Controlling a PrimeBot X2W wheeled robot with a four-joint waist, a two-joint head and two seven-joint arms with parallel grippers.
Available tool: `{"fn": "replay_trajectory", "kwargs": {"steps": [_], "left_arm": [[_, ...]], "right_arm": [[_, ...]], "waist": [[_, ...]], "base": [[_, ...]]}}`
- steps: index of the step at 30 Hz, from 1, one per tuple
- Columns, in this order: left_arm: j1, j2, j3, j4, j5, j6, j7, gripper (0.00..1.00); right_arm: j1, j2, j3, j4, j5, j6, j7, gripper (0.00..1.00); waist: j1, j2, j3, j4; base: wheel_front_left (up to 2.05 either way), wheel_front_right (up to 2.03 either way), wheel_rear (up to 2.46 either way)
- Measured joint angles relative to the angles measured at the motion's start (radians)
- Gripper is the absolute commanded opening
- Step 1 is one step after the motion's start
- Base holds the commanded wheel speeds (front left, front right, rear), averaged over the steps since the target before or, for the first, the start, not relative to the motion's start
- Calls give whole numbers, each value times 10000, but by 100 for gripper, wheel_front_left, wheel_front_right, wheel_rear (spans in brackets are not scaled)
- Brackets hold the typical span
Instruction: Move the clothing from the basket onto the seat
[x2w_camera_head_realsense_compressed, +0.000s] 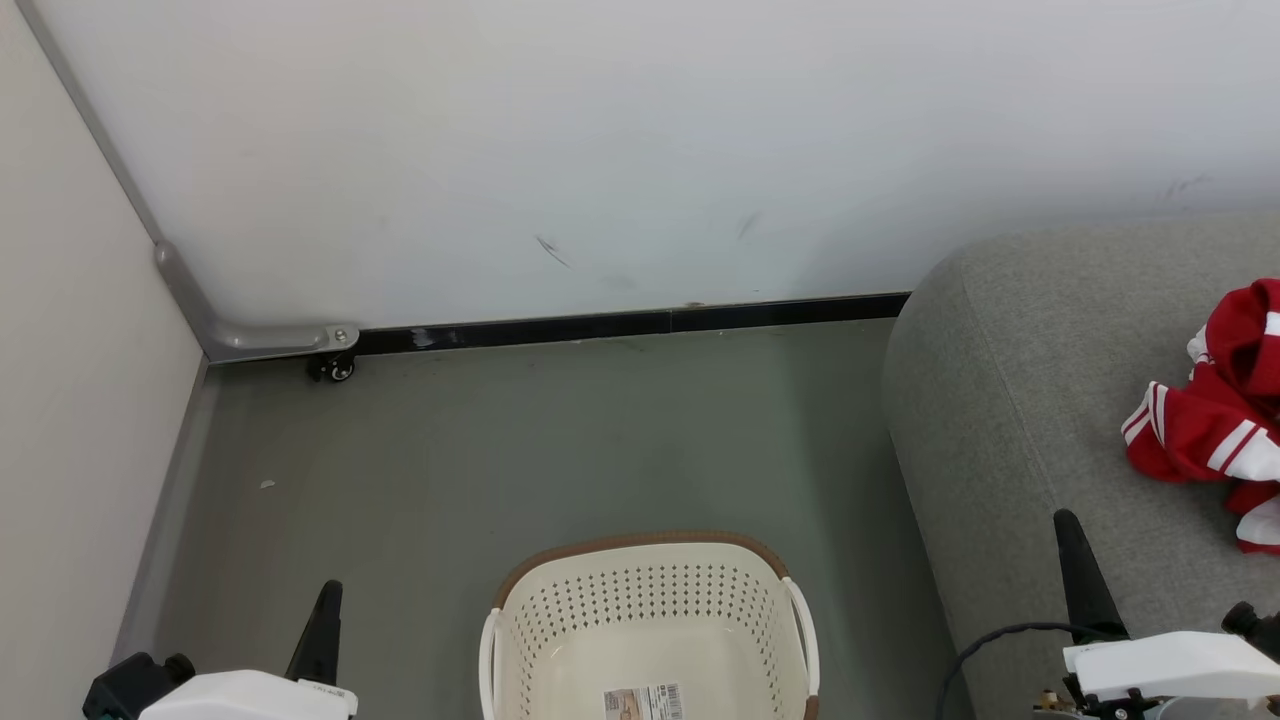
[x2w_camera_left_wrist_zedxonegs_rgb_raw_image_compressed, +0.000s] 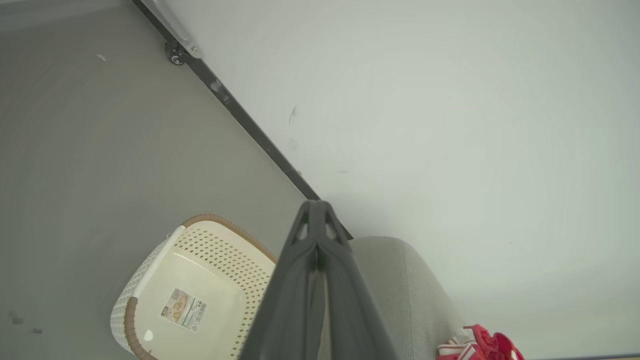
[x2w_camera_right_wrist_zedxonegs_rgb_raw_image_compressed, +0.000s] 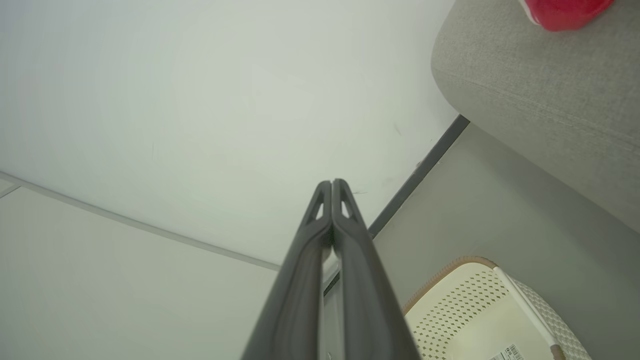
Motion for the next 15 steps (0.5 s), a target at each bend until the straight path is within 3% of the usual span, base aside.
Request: {"fn": "replay_trajectory", "kwargs": {"steps": [6, 15], "left_arm": [[-36, -19, 142, -75, -825, -213, 201, 0], [-192, -54, 372, -171, -2090, -441, 474, 0]], "right_arm": [[-213, 0, -73, -6, 830, 0, 163, 0], [-357, -2, -184, -12, 2109, 0, 387, 0]], "waist": [[-26, 0, 85, -6], [-35, 0, 181, -15]], "base": [[0, 0, 0], [0, 0, 0]]}}
